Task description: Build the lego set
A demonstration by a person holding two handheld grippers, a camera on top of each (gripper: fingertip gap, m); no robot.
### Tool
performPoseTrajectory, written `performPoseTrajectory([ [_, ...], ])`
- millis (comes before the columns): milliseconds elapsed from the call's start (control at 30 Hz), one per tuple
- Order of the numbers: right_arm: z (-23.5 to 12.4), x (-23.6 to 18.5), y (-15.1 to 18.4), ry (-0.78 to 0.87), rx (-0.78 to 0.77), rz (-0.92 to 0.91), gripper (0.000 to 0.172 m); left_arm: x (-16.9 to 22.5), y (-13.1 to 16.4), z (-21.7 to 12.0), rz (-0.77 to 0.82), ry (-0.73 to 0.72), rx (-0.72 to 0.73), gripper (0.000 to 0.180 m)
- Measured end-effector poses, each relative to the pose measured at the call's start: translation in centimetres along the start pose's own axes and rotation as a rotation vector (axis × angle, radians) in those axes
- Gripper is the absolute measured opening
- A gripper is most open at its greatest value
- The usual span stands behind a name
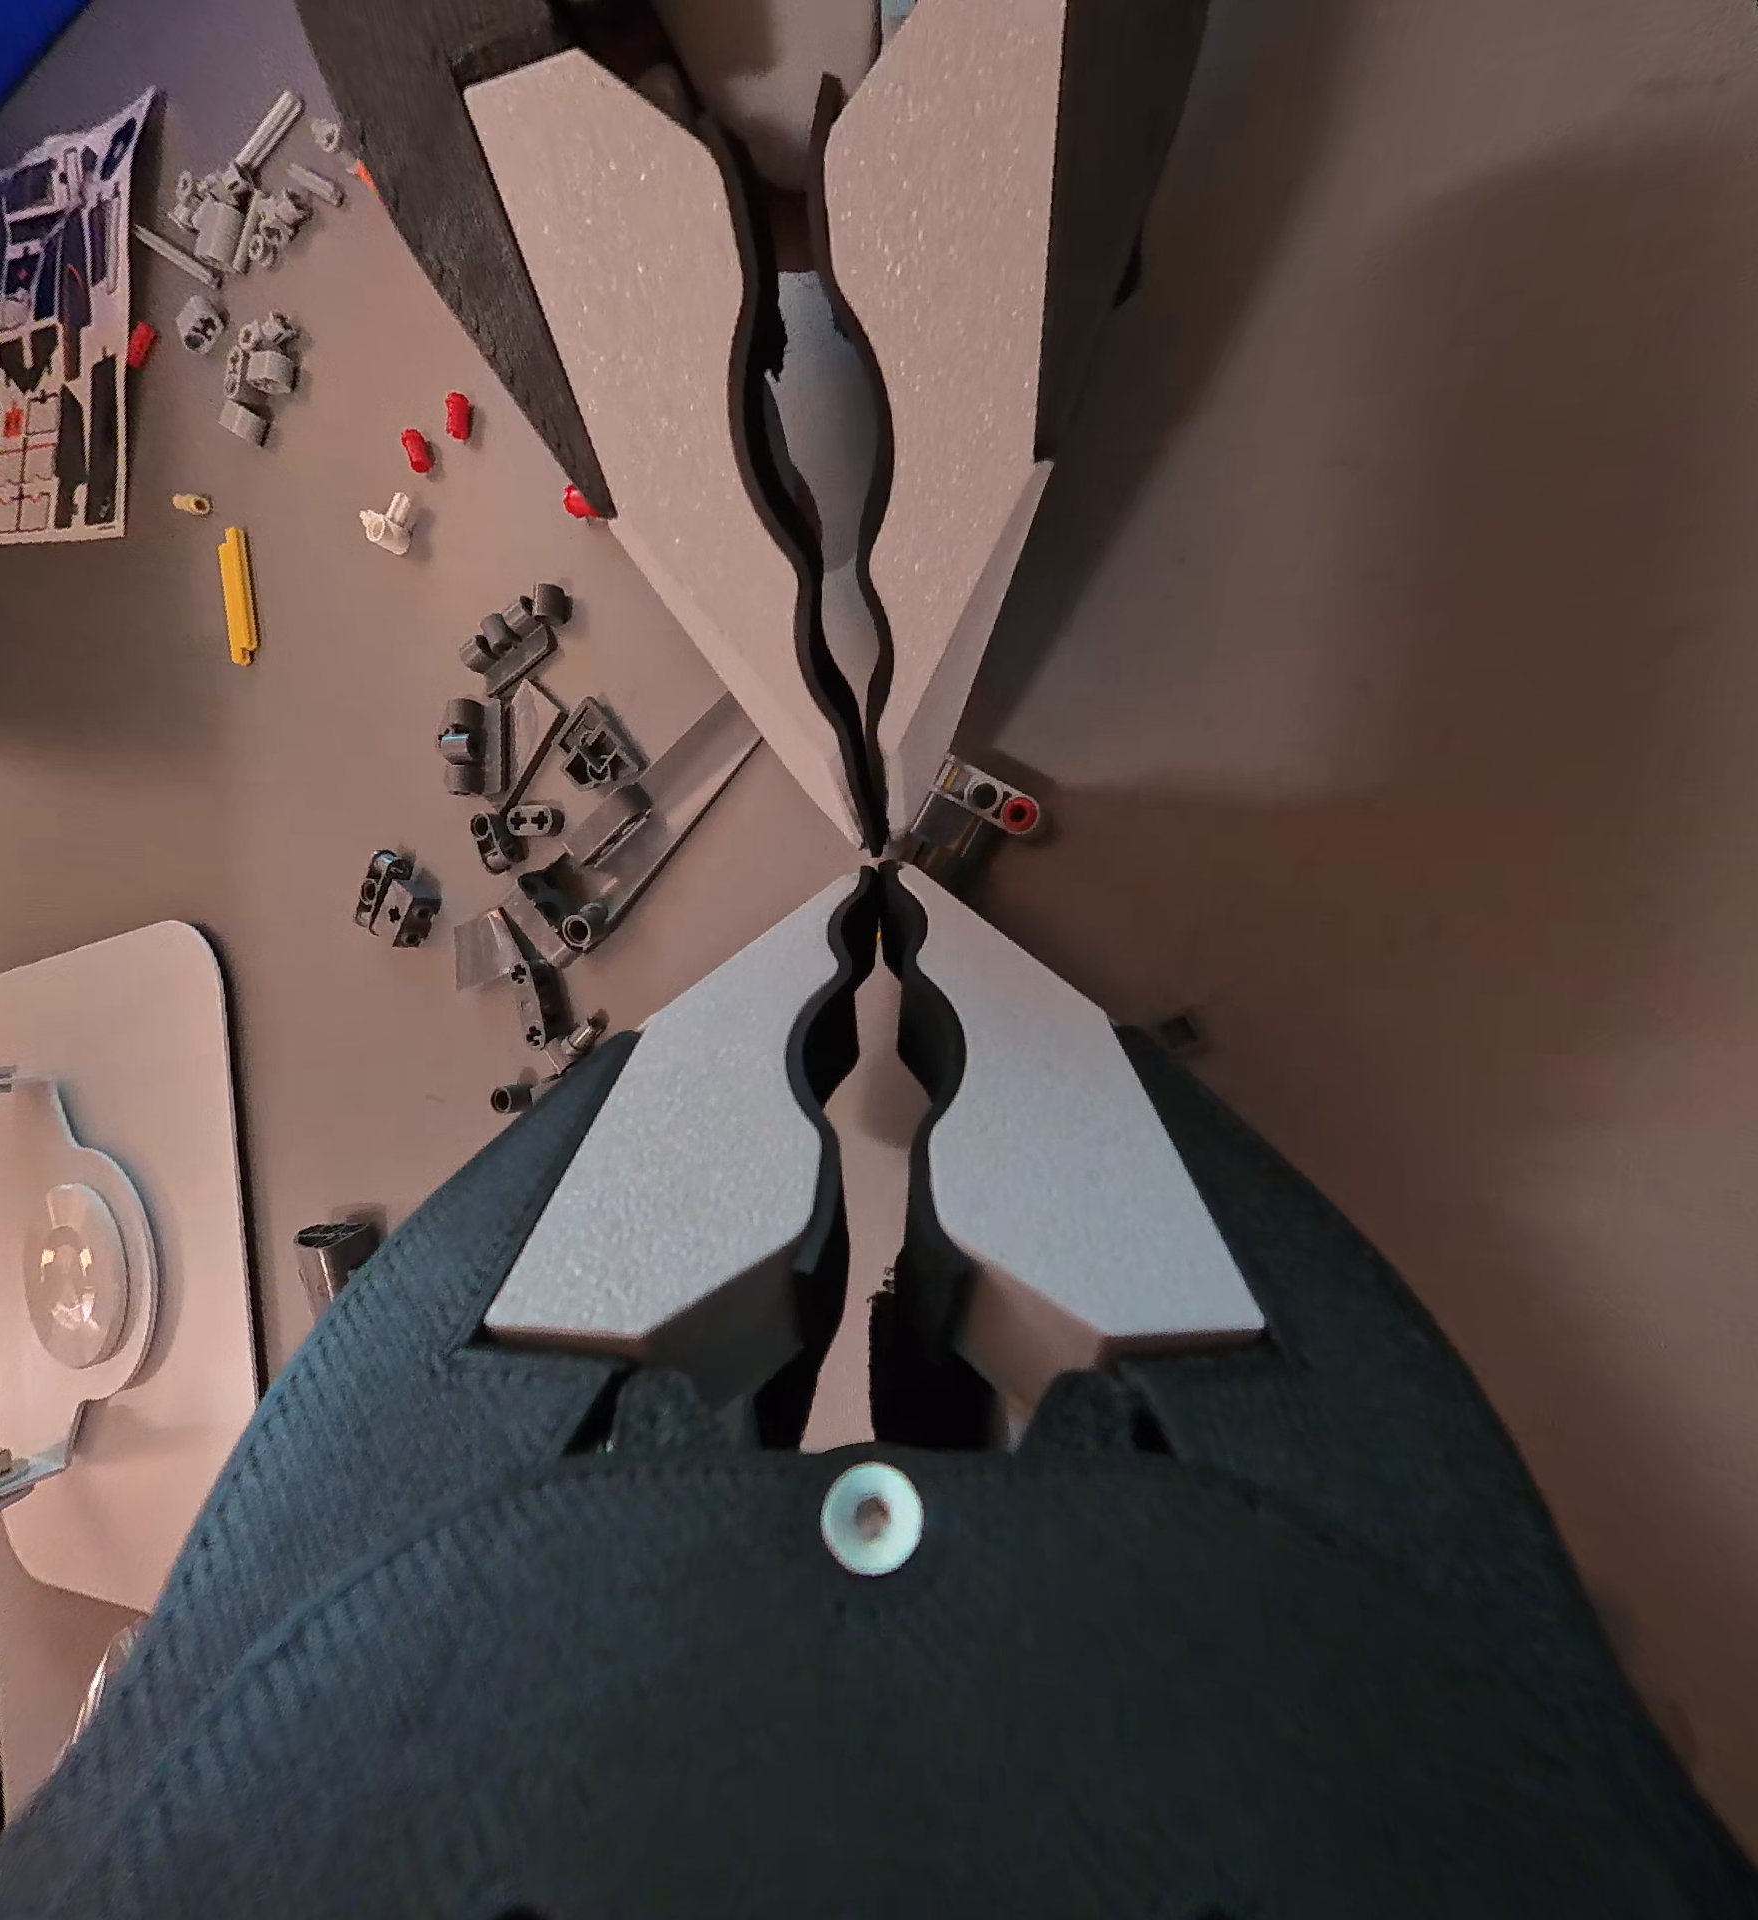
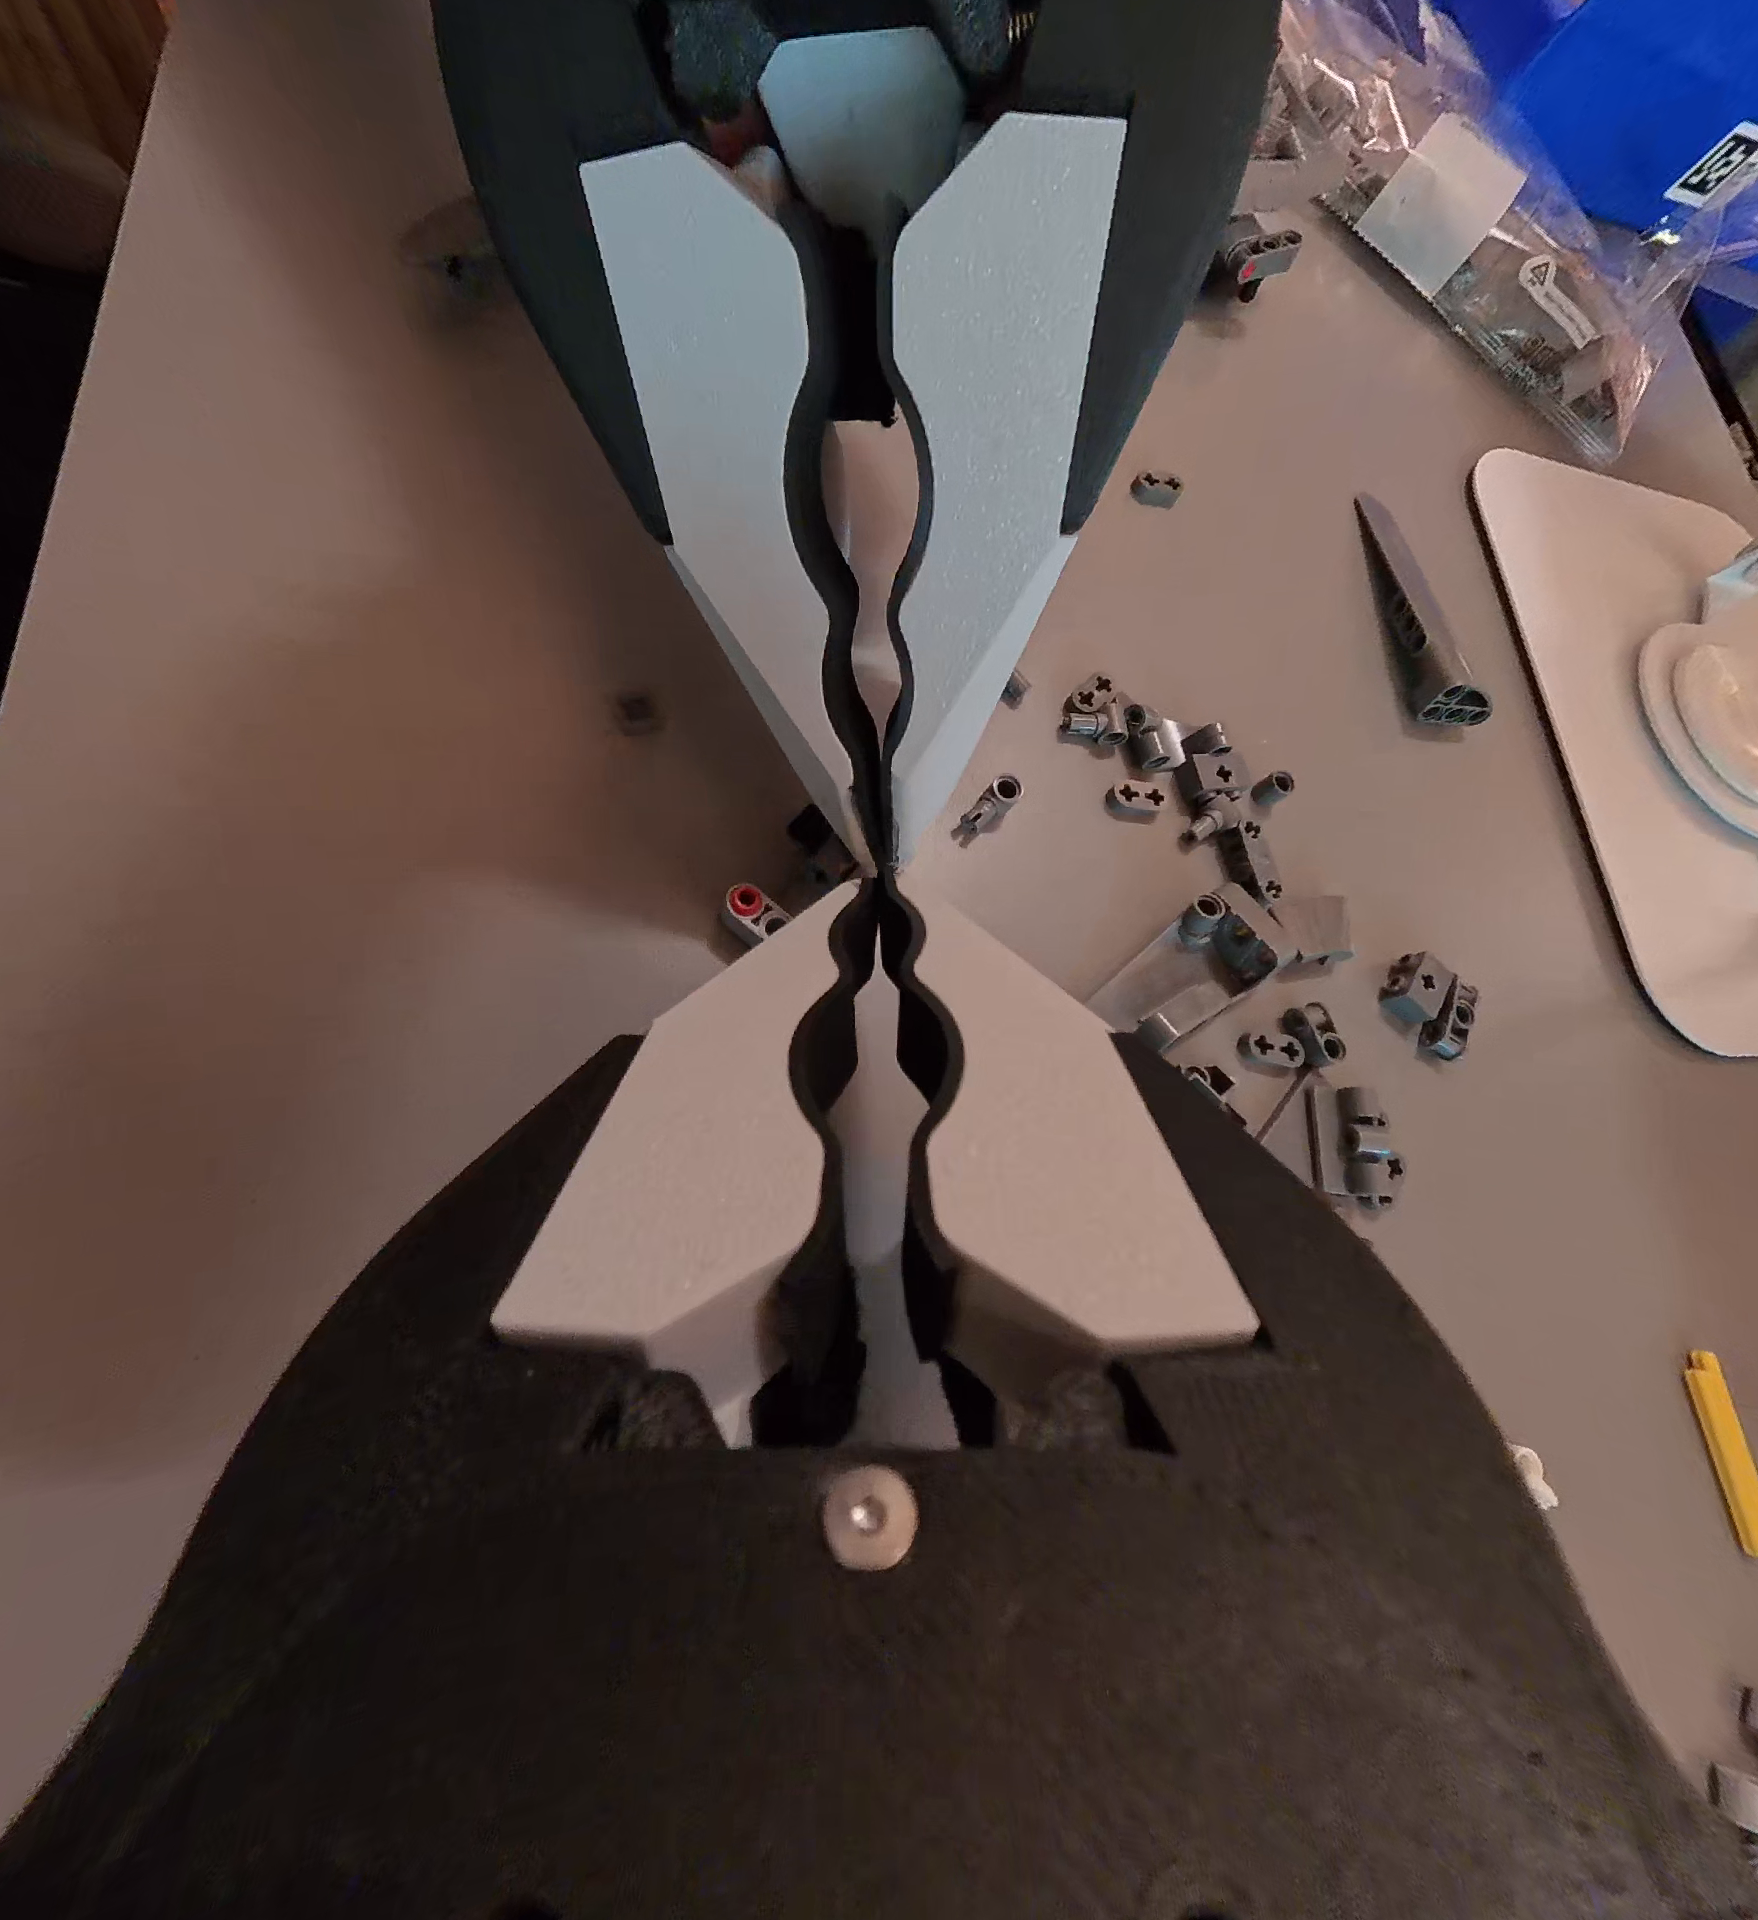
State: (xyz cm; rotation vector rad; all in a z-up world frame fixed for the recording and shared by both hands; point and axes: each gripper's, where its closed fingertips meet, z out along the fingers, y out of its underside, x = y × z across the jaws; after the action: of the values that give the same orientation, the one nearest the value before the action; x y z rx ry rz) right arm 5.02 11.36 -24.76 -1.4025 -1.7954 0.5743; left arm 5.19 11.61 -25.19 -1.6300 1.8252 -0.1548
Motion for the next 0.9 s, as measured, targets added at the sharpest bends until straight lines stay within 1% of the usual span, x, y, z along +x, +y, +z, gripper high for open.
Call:
performPoseTrajectory([
  [233,0.1,-0.4,-0.1,-0.003,-0.016,-0.028,0.000,0.1,0.0,0.0,0.005,-0.022,-0.001,0.000],
  [600,0.2,-0.5,0.2,-0.048,0.000,0.049,0.000,0.1,0.0,0.1,-0.026,-0.034,0.032,0.000],
  [767,0.1,-0.2,0.0,-0.042,0.003,0.061,0.000,0.0,-0.1,0.1,-0.038,-0.053,0.061,0.000],
  [833,-0.4,0.2,-0.5,-0.022,0.023,0.081,0.002,0.0,-0.2,0.0,-0.077,-0.036,0.075,0.000],
  [900,-1.3,0.9,-0.9,0.016,0.039,0.104,0.006,-0.4,-0.5,-0.7,-0.118,-0.021,0.117,0.005],
])
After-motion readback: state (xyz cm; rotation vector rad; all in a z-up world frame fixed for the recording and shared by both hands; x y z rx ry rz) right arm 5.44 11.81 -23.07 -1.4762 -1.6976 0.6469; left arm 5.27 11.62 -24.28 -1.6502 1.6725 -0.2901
